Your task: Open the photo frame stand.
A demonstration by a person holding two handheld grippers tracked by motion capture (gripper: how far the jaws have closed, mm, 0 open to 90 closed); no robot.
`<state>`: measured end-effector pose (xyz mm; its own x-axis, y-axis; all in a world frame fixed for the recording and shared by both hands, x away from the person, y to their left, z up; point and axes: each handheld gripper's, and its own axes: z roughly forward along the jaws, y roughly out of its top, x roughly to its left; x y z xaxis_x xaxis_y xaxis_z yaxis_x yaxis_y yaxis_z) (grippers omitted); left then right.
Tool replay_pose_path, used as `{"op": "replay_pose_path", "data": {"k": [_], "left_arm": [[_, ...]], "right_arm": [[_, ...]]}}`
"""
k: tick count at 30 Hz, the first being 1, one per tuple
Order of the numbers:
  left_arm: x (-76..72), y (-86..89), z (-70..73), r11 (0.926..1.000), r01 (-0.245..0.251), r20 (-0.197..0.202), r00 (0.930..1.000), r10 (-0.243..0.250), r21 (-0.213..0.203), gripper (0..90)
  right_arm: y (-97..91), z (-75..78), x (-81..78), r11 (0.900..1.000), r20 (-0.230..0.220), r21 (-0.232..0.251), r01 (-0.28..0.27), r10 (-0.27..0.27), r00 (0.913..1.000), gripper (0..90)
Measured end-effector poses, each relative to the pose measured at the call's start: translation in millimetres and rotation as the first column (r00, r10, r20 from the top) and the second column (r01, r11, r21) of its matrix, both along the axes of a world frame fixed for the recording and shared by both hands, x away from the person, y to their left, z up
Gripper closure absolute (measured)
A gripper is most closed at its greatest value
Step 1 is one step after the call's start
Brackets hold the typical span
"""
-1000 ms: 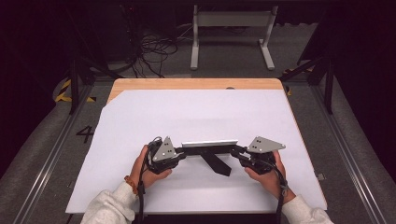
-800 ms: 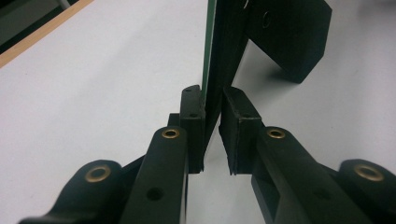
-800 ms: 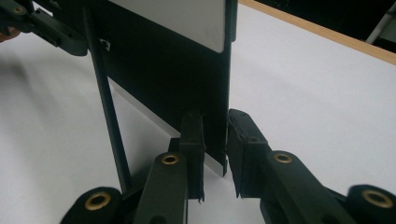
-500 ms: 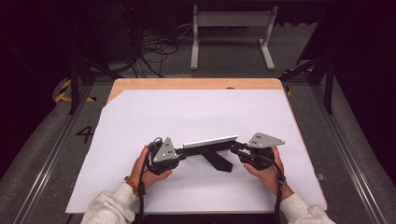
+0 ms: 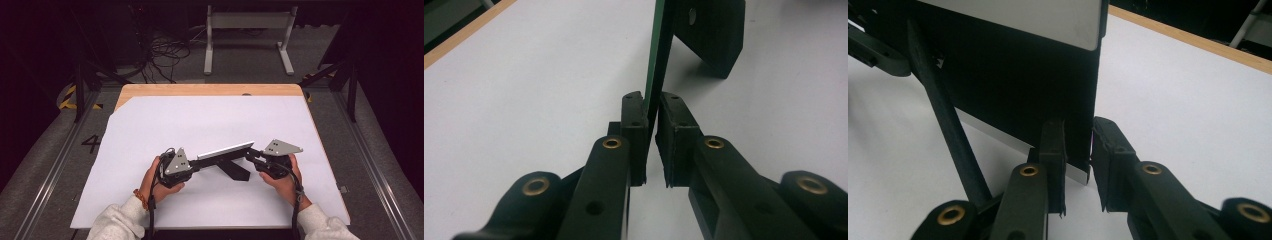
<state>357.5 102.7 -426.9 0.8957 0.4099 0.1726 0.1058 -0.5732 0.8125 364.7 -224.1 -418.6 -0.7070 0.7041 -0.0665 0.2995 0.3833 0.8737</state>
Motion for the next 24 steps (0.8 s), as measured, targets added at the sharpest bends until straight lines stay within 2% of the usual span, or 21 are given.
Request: {"op": "replay_pose_path", "data": {"k": [11,24], "left_arm": [[-2.8,-3.8,0.0,0.9997,0.021,0.001,0.9998,-0.021,0.011,83.5],[-4.5,-7.7,-0.9,0.9992,0.034,0.004,0.9994,-0.034,0.020,83.8]], "right_arm": [[4.2,-0.3,7.3,0.9998,0.000,-0.003,0.021,-0.021,0.9998,76.6],[4.8,-2.4,11.0,0.9999,-0.012,-0.010,0.010,-0.010,0.9999,77.7]]}}
